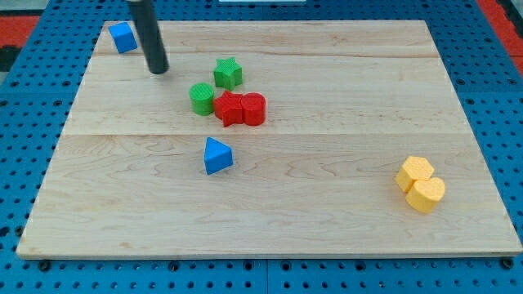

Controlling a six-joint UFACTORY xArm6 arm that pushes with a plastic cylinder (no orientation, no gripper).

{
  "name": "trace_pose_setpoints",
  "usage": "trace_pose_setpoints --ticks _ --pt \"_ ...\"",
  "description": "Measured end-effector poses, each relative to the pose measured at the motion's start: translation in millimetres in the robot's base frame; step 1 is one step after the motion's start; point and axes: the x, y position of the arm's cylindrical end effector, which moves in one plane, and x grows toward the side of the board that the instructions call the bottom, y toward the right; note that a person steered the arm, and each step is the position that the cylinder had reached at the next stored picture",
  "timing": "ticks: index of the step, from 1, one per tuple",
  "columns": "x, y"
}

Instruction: Push the yellow hexagon slightly left

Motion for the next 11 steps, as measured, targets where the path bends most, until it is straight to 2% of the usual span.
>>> trace_pose_setpoints --ticks 1,2,3,4,5,6,7,8,9,10,11 --pt "22 52" --pt "33 17" --pt "16 31" --pt "-22 51" --pt "-32 113" --pt "6 226" --pt "102 316" --pt "182 329" --pt "203 397" --pt "206 413" --pt "246 450"
